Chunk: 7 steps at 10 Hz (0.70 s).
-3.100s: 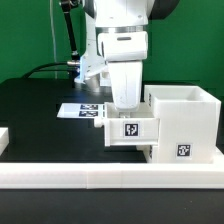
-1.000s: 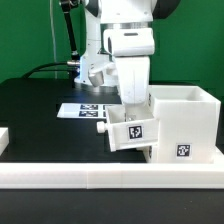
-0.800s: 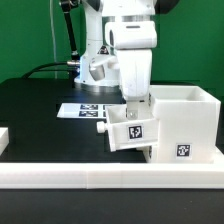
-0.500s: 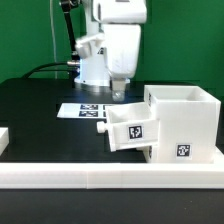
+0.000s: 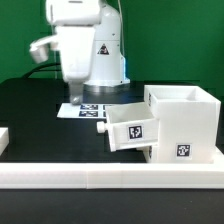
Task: Assemble drawer
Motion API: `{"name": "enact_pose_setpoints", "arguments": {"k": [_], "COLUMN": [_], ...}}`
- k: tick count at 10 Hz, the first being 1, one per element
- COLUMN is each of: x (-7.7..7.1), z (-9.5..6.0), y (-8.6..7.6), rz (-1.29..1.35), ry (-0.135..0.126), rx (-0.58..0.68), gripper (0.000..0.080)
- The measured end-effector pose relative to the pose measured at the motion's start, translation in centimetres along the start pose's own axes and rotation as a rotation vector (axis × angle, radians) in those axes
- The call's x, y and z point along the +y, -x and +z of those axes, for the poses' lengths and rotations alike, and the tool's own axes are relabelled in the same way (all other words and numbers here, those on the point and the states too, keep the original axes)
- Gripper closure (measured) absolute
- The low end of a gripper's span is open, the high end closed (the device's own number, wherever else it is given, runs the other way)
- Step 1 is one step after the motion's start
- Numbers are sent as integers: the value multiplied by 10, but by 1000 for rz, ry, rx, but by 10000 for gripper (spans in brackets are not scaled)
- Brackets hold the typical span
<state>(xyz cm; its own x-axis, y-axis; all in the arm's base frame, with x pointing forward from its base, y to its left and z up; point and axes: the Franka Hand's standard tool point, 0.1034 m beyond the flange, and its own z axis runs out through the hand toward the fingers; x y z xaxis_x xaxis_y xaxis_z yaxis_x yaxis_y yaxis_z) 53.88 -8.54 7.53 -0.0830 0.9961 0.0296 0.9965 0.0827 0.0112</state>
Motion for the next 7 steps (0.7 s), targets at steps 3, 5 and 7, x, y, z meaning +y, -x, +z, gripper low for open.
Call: {"name": "enact_pose_setpoints", "arguments": {"k": [3, 5, 7], "x": [-16, -22, -20], "z": [40, 54, 56], "y": [-5, -17, -29], "rz": [2, -3, -8], "ry": [-57, -81, -86], "rx": [40, 55, 57], "gripper": [151, 151, 151]}}
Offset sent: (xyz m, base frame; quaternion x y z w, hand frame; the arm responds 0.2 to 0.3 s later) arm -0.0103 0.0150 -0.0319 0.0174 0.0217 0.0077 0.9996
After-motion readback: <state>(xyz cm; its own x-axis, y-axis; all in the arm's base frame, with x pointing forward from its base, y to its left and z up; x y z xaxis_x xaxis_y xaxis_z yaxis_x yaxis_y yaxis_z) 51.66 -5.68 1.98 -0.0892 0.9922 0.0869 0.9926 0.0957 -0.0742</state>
